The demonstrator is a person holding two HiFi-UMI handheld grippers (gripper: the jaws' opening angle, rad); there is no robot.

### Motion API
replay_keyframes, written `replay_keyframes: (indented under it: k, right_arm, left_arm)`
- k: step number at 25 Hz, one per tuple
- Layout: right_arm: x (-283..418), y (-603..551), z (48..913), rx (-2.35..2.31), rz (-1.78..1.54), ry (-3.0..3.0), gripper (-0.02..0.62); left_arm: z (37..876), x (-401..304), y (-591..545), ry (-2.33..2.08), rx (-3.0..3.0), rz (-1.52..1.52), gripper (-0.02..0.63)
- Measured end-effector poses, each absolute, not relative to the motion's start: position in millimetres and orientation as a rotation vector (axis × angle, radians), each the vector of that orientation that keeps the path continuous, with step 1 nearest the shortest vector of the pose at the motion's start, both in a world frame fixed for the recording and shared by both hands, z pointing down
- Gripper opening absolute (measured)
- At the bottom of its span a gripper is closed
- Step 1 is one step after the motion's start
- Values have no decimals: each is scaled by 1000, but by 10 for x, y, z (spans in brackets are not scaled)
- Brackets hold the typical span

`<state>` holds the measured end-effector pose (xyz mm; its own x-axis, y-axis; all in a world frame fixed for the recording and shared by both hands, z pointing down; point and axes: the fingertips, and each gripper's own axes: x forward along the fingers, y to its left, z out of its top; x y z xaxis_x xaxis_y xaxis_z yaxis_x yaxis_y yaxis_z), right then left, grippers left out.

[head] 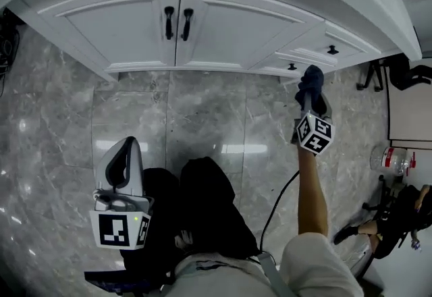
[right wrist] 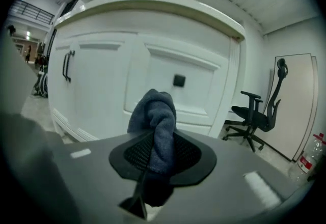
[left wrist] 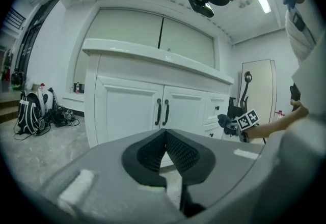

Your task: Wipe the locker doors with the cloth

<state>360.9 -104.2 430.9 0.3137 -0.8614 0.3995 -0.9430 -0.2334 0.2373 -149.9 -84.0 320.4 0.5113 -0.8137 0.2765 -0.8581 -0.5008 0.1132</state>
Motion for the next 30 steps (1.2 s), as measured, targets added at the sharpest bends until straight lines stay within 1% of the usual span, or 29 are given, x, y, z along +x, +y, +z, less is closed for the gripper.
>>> replay_keyframes:
  k: [6,10,15,19,24,27,30]
  right_arm:
    - [2284,-872,2667,1993,226,-1874,95]
    - [1842,-637,1377,1976,208,-1969,94]
    - [1640,-474,-85,1987,210,-2040,94]
    - [1609,-308,-977,2002,233,-2078,94]
    - [1658,-141,-1729,2038,195,-2100,92]
    - [1594,-103,-2061,2041,137,-2146,92]
    - [1557,-65,-2239,2060,145,-2167,86]
  left_arm:
    - [1600,-1381,-885,-1389,2518,276,2]
    - [553,-1326,-836,-1395,2521,299,2]
    - [-663,-1254,-819,-1422,2522,311,2]
    - [-1372,-1174,-786,-1434,2532,319,2]
    - [-2070,-940,-738,-1424,2609,261,2]
    - [-2339,-771,-702,-1417,2649,215,2]
    - [-2513,-583,-643,-1386,2689,183,2]
